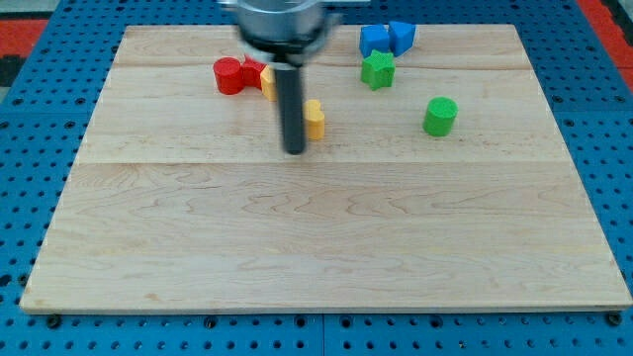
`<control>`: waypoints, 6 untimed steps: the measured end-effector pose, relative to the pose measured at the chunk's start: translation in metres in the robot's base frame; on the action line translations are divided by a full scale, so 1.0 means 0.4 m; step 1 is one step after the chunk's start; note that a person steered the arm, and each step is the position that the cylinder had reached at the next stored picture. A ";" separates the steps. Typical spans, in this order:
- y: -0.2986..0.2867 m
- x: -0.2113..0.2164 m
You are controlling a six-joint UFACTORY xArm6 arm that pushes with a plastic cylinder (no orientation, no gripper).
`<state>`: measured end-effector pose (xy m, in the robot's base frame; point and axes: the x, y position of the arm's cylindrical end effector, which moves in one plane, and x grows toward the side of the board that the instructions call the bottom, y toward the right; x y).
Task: Push the heart into the red circle
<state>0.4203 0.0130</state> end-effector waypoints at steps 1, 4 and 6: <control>0.097 -0.020; -0.151 -0.124; -0.165 -0.143</control>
